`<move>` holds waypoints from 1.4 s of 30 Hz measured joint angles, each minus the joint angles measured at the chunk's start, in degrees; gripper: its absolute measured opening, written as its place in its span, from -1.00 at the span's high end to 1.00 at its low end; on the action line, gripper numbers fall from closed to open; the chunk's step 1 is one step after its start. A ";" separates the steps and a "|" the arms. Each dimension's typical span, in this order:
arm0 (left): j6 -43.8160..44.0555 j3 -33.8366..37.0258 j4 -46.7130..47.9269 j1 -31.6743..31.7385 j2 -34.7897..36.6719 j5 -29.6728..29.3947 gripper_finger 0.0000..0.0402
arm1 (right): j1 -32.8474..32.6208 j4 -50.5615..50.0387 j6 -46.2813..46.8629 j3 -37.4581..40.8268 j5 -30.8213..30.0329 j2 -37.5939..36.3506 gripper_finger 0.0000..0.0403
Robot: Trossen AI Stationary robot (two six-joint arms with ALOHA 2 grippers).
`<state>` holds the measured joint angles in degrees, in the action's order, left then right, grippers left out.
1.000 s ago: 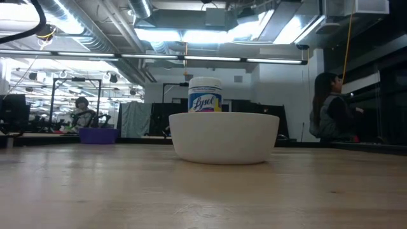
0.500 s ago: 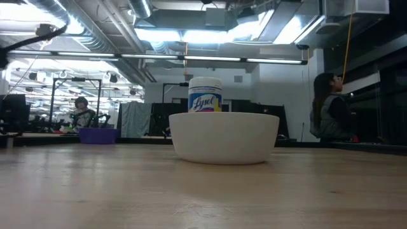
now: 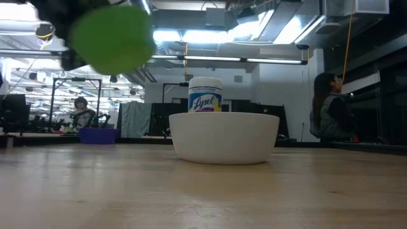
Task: Nest bowls inside each other
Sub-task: Stack the green bowl on top of the red bowl
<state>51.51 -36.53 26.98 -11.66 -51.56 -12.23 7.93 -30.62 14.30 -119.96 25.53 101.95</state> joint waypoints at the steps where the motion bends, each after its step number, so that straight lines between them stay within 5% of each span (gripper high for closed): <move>1: -2.11 -0.65 0.02 2.24 -0.43 0.42 0.99 | 0.28 -0.61 -1.49 0.00 -2.60 -1.19 0.46; 14: -24.08 -15.21 -8.14 17.83 -17.31 10.82 0.99 | 2.11 -13.39 -11.98 -0.04 -23.11 -18.06 0.37; 20: -27.61 -19.13 -19.10 19.08 -27.48 17.31 0.99 | 0.62 -15.63 -11.98 0.95 -26.48 -20.41 0.42; 25: -26.90 -19.63 -18.37 17.06 -33.57 19.00 0.99 | -0.14 -15.89 -11.08 5.23 -27.26 -22.90 0.47; 42: -25.82 -19.61 -18.36 15.54 -42.21 17.12 0.99 | -0.16 -15.44 -12.01 8.02 -27.68 -24.83 0.38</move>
<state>25.69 -56.14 8.63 3.88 -93.77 4.89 7.77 -46.06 2.29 -111.94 -2.15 77.12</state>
